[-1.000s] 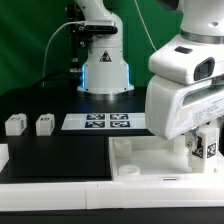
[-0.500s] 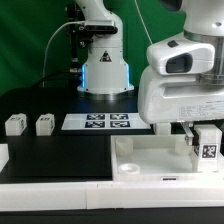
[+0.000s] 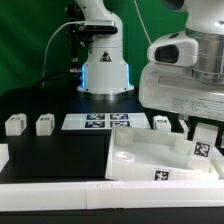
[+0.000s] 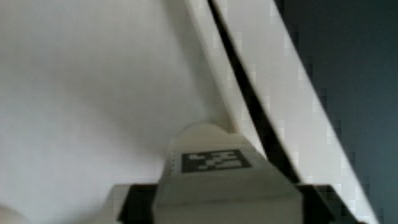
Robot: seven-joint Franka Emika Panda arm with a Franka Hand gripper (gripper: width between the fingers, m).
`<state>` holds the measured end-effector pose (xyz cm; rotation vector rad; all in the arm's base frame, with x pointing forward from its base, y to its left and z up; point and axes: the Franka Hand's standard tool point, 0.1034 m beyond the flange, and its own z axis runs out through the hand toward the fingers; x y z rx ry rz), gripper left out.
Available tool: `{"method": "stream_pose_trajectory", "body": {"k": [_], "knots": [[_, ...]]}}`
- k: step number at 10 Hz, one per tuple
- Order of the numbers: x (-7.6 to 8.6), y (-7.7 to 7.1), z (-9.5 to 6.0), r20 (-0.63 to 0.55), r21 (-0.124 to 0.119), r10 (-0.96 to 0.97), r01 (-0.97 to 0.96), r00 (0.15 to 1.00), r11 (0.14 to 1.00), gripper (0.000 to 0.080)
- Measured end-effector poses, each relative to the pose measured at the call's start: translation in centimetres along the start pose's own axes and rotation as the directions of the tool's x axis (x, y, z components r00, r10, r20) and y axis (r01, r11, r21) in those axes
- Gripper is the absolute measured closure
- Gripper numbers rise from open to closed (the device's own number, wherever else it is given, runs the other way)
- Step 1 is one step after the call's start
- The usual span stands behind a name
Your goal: Assemble one leg
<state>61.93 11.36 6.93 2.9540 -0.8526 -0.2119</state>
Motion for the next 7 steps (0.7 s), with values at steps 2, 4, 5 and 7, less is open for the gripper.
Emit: {"method": "stream_pose_trajectory", "body": {"k": [2, 4, 5, 7], "knots": [[0.3, 0.8, 0.0, -0.017, -0.033, 0.143, -0.144, 0.990, 0.989, 0.0499], [0.5, 1.5, 0.0, -0.025, -0.054, 0.218, -0.219, 0.976, 0.974, 0.0498], [0.4, 1.4, 0.1, -0.023, -0.053, 0.222, -0.223, 0.975, 0.973, 0.0498], [0.4, 1.4, 0.1, -0.023, -0.053, 0.219, -0.220, 0.975, 0.974, 0.0191]]}}
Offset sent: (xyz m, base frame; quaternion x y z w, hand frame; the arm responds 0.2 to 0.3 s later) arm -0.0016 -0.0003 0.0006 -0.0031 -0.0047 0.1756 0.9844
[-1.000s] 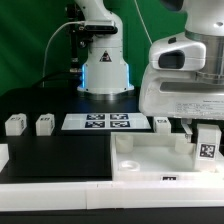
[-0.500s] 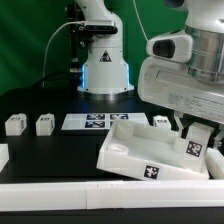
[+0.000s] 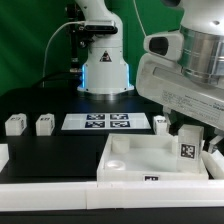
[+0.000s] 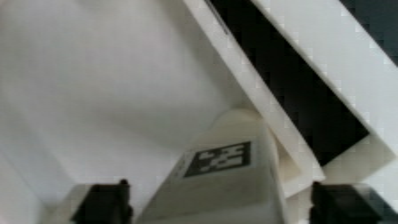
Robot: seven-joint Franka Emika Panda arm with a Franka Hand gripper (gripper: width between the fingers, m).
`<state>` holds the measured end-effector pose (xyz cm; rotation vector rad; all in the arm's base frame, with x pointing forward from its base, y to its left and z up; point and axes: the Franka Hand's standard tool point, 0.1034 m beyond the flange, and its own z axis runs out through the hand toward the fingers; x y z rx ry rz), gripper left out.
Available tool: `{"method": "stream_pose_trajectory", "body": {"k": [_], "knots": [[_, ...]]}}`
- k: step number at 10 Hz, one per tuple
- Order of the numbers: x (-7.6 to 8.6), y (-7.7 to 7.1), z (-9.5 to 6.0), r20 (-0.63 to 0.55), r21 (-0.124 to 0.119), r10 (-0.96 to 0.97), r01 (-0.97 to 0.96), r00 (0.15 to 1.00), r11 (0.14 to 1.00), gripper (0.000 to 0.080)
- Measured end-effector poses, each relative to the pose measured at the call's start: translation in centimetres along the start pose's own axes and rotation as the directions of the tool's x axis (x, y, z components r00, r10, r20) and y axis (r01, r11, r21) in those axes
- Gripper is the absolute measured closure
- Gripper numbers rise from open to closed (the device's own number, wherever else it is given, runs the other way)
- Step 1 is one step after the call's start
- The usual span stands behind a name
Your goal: Assemble one leg
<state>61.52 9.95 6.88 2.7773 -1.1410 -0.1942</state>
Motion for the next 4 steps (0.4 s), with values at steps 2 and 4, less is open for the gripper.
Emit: {"method": "stream_pose_trajectory", "body": {"k": [2, 4], "knots": [[-0.01, 0.00, 0.03, 0.000, 0.000, 0.000, 0.000, 1.000, 1.000, 0.0163], [-0.01, 0.00, 0.04, 0.000, -0.001, 0.000, 0.000, 1.000, 1.000, 0.0152]]}}
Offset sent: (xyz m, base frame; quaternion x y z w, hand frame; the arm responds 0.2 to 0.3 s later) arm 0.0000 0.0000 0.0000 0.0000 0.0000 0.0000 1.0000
